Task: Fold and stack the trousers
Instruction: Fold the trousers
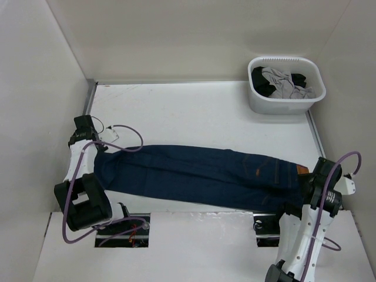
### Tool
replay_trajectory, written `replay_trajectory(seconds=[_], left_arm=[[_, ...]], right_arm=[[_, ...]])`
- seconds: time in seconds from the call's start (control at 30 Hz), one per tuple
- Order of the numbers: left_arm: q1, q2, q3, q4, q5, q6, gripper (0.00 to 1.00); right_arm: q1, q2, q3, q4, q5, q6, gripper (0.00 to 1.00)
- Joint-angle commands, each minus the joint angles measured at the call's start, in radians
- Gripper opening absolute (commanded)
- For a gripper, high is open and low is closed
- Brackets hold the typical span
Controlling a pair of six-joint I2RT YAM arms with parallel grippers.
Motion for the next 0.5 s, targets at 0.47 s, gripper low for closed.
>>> replay_trajectory(seconds=[0.47], left_arm=[[-0.127, 0.146, 0.018, -0.027, 0.217, 0.053, 0.64]], right_arm=[[0.21, 0.002, -0.233, 0.038, -0.338, 0.442, 0.5]])
